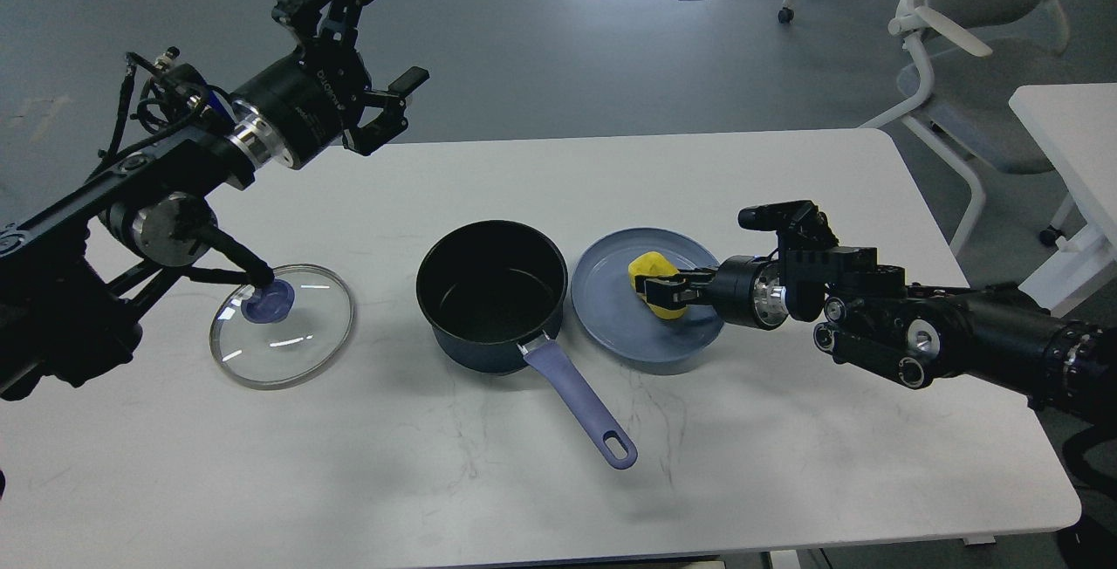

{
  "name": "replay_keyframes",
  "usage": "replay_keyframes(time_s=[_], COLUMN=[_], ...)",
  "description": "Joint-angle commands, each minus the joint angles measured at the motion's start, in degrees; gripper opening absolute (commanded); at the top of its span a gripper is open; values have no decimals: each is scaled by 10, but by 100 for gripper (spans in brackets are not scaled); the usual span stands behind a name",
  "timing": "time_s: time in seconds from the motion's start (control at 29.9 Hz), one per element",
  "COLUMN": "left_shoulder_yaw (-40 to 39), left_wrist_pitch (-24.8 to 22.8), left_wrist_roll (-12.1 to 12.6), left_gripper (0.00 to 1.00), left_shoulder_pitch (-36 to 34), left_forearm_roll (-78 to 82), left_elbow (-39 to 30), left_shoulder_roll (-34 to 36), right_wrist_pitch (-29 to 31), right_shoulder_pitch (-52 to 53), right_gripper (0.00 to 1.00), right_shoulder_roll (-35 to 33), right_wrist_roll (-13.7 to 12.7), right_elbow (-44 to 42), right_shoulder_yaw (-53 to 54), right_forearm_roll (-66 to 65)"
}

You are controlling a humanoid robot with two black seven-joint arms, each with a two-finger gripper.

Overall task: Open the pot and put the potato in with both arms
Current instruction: 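Reach the right gripper to the yellow potato on the plate and grasp it, then lift the potato and carry it over the saucepan, then open the right gripper to drop the potato into the saucepan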

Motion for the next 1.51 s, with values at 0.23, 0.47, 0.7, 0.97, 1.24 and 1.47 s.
replay_keyframes(time_s=[0.23, 0.47, 0.7, 0.97, 1.24, 1.47], left_shoulder_yaw=[2, 4, 6, 3, 2, 0], left_wrist_pitch=[0, 0, -1, 0, -1, -1], left_wrist_roll=[-7, -7, -7, -7, -7, -7], left_gripper=[99, 99, 99, 99, 99, 99], left_shoulder_pitch=[1, 1, 1, 1, 1, 2], left_forearm_roll=[0, 0, -1, -1, -1, -2], left_elbow=[0, 0, 1, 1, 1, 1], left_shoulder_roll=[0, -4, -9, -14, -7, -4], right_wrist_pitch=[-1, -29, -51, -69, -69, -68], right_shoulder_pitch=[27, 96, 156, 149, 124, 125], right_gripper=[29, 29, 29, 35, 100, 100], right_shoulder_roll=[11, -3, 26, 108, 143, 145], right_wrist_roll=[1, 6, 7, 19, 16, 16], right_elbow=[12, 41, 41, 34, 8, 15], right_shoulder_yaw=[5, 6, 3, -4, -39, -33], right_forearm_roll=[1, -1, -21, -20, -13, 50])
